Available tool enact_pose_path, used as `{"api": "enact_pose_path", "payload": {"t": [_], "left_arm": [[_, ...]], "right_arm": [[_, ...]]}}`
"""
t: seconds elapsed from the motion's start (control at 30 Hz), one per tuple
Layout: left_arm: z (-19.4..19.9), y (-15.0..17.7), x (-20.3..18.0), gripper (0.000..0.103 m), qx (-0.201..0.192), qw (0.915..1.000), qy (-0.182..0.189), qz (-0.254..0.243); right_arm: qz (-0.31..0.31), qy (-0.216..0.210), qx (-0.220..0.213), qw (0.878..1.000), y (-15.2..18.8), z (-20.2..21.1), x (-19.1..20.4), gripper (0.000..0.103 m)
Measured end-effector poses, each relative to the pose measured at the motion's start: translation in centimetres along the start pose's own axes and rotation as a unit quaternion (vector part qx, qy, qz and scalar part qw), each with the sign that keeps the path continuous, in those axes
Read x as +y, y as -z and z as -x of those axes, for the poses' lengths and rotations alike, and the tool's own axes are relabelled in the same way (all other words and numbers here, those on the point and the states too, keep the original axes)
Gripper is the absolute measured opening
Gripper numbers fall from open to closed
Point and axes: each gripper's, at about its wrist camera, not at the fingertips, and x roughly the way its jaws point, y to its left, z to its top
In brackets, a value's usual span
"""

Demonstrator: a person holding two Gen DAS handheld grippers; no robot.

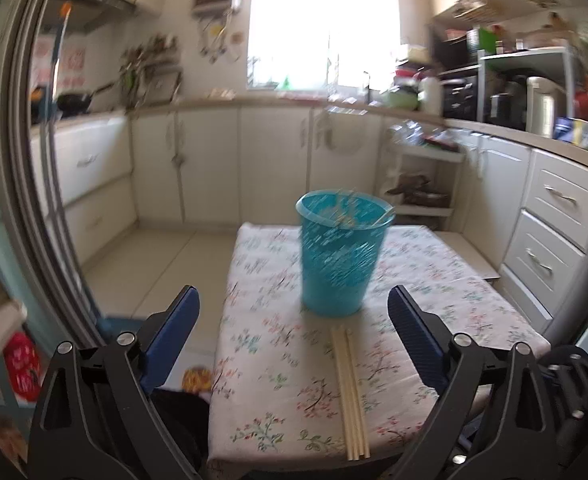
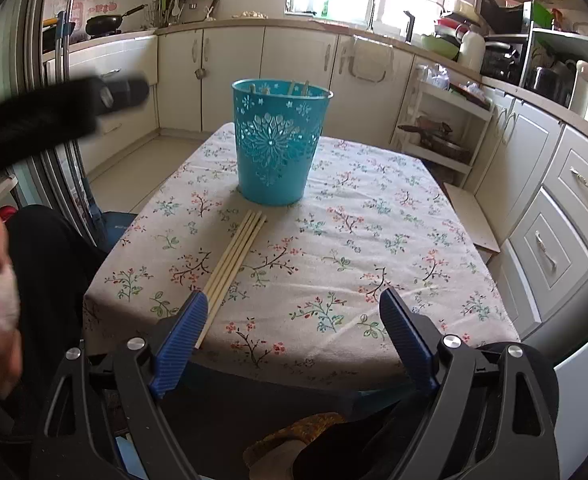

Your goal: Organize utensils

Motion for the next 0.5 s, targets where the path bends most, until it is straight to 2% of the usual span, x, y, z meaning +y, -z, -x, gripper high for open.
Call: {"api": "enact_pose_path", "payload": {"t": [0.1,0.23,0.5], "left_arm": [[1.1,-0.4,-0.8,0.093,-0.018,0.9997,0.009,-0.016],[2.0,-0.9,-1.5,0.095,-0.033,0.9989,0.004,-0.033],[1.7,-1.5,-2.0,0.095,-0.031,0.9982,-0.017,-0.049]], "right_arm": [[0.003,-0.001,0.010,1.000,0.0,-0.5,0.0,0.084],[0.008,-0.005,0.029,1.000,0.2,-1.4,0.2,0.084],[0.016,-0.015,0.053,0.998,0.6,-2.7,0.3,0.084]]}}
